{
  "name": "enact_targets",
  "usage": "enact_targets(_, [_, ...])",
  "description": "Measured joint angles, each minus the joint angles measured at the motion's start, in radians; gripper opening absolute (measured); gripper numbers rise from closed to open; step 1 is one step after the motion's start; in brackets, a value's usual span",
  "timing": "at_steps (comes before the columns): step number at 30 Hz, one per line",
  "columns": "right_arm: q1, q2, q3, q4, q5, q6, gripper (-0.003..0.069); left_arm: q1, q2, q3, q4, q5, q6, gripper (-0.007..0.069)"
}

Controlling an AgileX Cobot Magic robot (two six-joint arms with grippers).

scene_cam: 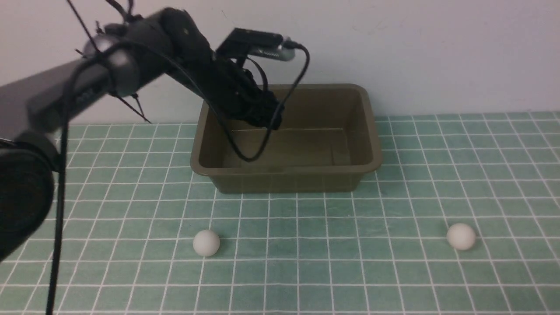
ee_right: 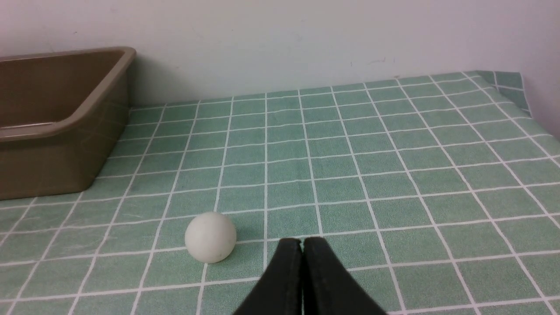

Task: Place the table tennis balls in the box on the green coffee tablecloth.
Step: 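Drop the ball into the bin, then reach for and grasp a ping pong ball on the table beside the basket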

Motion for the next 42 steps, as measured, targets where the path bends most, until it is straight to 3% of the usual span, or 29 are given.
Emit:
enact_targets(3, [0.000, 0.000, 0.000, 0.000, 0.000, 0.000, -0.0007, 0.000, -0.016, -0.087, 0.091, 0.175, -0.059, 0.0430])
enact_targets(6, [0.000, 0.000, 0.000, 0.000, 0.000, 0.000, -0.0007, 0.002, -0.056, -0.208, 0.280, 0.393, -0.194, 0.0430])
enact_targets(8, [0.000, 0.000, 0.000, 0.000, 0.000, 0.000, -0.0007, 0.015, -0.098, -0.253, 0.402, 0.449, -0.287, 0.0430])
enact_targets(10, [0.000, 0.000, 0.000, 0.000, 0.000, 0.000, -0.0007, 0.031, -0.138, -0.250, 0.438, 0.461, -0.327, 0.0430])
enact_targets(16, [0.000, 0.000, 0.000, 0.000, 0.000, 0.000, -0.0007, 0.061, -0.310, -0.035, 0.361, 0.468, -0.355, 0.0430])
enact_targets(23, [0.000, 0.000, 0.000, 0.000, 0.000, 0.000, -0.0007, 0.058, -0.527, 0.449, 0.334, 0.460, -0.335, 0.0430])
enact_targets(26, [0.000, 0.000, 0.000, 0.000, 0.000, 0.000, -0.0007, 0.055, -0.550, 0.582, 0.322, 0.378, -0.322, 0.0430])
enact_targets(33, [0.000, 0.000, 0.000, 0.000, 0.000, 0.000, -0.0007, 0.021, -0.531, 0.747, 0.300, 0.205, -0.268, 0.0430])
enact_targets(42, [0.000, 0.000, 0.000, 0.000, 0.000, 0.000, -0.0007, 0.020, -0.476, 0.760, 0.242, 0.026, -0.189, 0.0430])
